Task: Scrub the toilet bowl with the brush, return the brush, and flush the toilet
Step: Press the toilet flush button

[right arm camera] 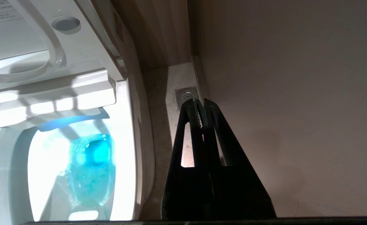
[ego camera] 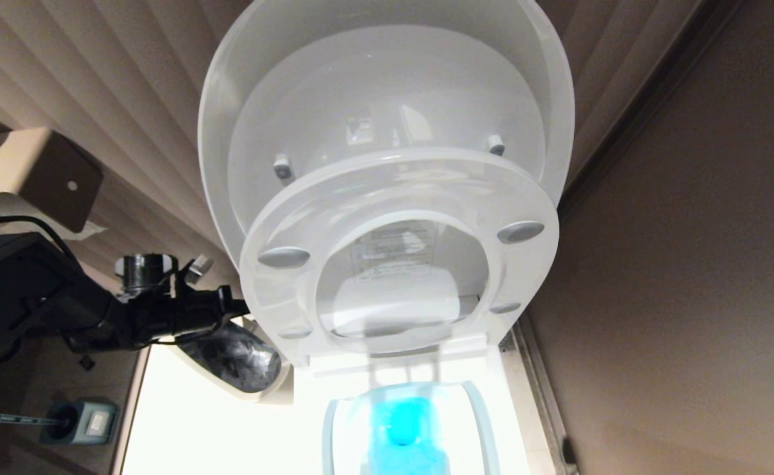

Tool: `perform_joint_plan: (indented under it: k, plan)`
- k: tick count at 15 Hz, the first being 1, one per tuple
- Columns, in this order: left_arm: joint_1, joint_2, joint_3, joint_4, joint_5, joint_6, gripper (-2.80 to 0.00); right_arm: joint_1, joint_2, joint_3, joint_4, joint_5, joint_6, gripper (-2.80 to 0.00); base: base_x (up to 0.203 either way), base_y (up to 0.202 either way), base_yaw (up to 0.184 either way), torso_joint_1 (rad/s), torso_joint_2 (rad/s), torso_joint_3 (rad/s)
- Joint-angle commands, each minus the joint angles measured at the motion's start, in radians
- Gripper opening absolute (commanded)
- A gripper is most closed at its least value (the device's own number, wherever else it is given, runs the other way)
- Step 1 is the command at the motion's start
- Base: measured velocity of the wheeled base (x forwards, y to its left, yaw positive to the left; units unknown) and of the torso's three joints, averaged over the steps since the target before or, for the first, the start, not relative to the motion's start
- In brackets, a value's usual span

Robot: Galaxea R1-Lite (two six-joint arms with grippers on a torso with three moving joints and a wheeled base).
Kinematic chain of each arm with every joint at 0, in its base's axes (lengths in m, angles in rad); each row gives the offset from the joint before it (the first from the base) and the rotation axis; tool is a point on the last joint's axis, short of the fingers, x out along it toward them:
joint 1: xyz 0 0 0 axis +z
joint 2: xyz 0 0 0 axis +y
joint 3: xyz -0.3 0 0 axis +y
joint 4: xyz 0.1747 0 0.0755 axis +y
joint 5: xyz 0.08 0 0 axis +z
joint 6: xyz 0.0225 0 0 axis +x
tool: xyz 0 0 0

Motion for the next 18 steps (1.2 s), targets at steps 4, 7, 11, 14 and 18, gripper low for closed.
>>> perform_joint_plan:
  k: [4,7,11,14,18]
  plan:
    - [-0.041,0.008,-0.012,-0.069,0.058,-0.079,-2.80,0.000,0.000,0.000,-0.001,0.001,0.001,-2.80,0.000,0.000,0.000,0.000,0.00,0.000]
    - [-0.041,0.019,-0.019,-0.069,0.064,-0.080,-2.80,0.000,0.000,0.000,-0.001,0.001,0.000,-2.80,0.000,0.000,0.000,0.000,0.00,0.000]
    - [-0.046,0.019,-0.017,-0.069,0.066,-0.083,-2.80,0.000,0.000,0.000,-0.001,0.001,0.001,-2.80,0.000,0.000,0.000,0.000,0.00,0.000]
    - [-0.052,0.020,-0.019,-0.069,0.071,-0.083,-2.80,0.000,0.000,0.000,-0.001,0.001,0.000,-2.80,0.000,0.000,0.000,0.000,0.00,0.000]
    - [-0.058,0.020,-0.017,-0.069,0.078,-0.083,-2.80,0.000,0.000,0.000,-0.001,0.000,0.001,-2.80,0.000,0.000,0.000,0.000,0.00,0.000]
